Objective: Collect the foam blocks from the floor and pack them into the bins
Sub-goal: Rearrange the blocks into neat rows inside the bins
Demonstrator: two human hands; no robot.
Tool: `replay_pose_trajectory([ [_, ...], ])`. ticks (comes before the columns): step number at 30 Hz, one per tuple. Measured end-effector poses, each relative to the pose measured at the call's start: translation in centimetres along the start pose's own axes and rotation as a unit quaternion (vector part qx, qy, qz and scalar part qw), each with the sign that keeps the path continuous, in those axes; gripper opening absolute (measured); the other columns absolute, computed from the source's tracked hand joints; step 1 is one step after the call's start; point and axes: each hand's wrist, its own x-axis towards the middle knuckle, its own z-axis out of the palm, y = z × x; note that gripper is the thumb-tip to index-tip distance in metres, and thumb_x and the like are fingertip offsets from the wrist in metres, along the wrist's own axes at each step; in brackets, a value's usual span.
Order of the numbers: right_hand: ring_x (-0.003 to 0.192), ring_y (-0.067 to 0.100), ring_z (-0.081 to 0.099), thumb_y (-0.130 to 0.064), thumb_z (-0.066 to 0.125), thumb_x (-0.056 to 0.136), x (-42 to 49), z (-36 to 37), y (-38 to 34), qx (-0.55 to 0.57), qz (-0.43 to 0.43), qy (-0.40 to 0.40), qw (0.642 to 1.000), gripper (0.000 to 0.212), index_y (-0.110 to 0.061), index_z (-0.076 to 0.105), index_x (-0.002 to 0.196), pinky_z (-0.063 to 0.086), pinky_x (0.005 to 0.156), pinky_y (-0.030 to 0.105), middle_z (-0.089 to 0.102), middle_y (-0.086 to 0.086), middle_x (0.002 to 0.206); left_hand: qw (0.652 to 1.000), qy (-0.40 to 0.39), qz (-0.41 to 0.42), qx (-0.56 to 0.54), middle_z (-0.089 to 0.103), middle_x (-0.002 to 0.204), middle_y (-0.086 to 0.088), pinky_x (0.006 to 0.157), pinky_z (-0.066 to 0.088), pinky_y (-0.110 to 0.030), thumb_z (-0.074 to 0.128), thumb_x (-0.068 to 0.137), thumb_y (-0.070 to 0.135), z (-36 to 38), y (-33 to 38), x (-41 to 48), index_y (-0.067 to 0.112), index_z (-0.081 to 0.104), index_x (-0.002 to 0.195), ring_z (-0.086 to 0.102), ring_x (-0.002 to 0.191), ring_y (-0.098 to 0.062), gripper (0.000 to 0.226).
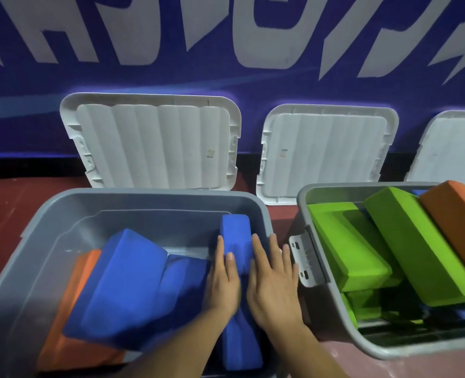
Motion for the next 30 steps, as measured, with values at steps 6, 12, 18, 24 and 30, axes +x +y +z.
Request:
replay_pose_trajectory([
  [6, 0.154, 0.001, 0.006, -0.037, 0.026, 0.109, 0.1, -1.1, 0.1, 0.177, 0.051, 0.001, 0.983, 0.054, -0.039, 0.010, 0.161, 0.012, 0.116, 0.016, 0.005, -0.013, 0.170, 1.000, -0.018, 0.018, -0.011, 0.022, 0.166, 0.008, 0.115, 0.033, -0.034, 0.021, 0.107, 0.046, 1.6, 0.0, 0.2, 0.044, 0.003, 0.158, 0.035, 0.148, -0.019, 0.054],
  [12, 0.156, 0.009, 0.008, -0.039, 0.025, 0.109, 0.1, -0.7, -0.2, 0.141, 0.041, -0.031, 0.989, 0.056, -0.034, 0.008, 0.162, 0.020, 0.123, 0.031, 0.000, -0.010, 0.171, 0.996, -0.087, -0.008, -0.037, 0.007, 0.168, 0.016, 0.123, 0.021, -0.034, 0.014, 0.103, 0.058, -0.2, -0.2, 0.3, 0.053, -0.007, 0.154, 0.020, 0.152, -0.011, 0.055],
  [18, 0.151, 0.040, 0.025, -0.041, 0.023, 0.101, -0.3, 0.3, -3.7, -0.067, 0.017, 0.012, 0.998, 0.059, -0.024, 0.037, 0.156, 0.025, 0.116, 0.060, 0.034, 0.012, 0.162, 0.995, -0.009, 0.037, 0.094, 0.014, 0.167, 0.011, 0.124, 0.002, -0.027, 0.018, 0.110, 0.041, -7.8, 0.2, 0.4, 0.033, 0.014, 0.161, 0.009, 0.154, -0.008, 0.052],
  [24, 0.142, 0.023, 0.039, -0.042, 0.019, 0.102, -1.4, 4.3, -12.5, 0.074, -0.088, -0.054, 0.992, 0.061, -0.022, 0.036, 0.157, 0.036, 0.112, 0.040, 0.042, -0.001, 0.155, 0.941, 0.065, 0.013, 0.331, 0.016, 0.169, -0.002, 0.125, 0.000, -0.033, 0.008, 0.099, 0.060, -18.6, -4.8, 1.8, 0.027, 0.019, 0.161, 0.010, 0.156, -0.017, 0.072],
  [30, 0.145, 0.030, 0.029, -0.034, 0.031, 0.108, -0.1, 10.9, -12.8, 0.036, 0.023, -0.197, 0.979, 0.054, -0.024, 0.022, 0.160, 0.031, 0.117, 0.042, 0.025, 0.006, 0.163, 0.925, -0.002, -0.016, 0.380, 0.007, 0.170, -0.008, 0.125, 0.001, -0.037, 0.022, 0.103, 0.060, -22.8, -9.5, 2.0, 0.036, 0.010, 0.161, 0.002, 0.157, -0.023, 0.064],
])
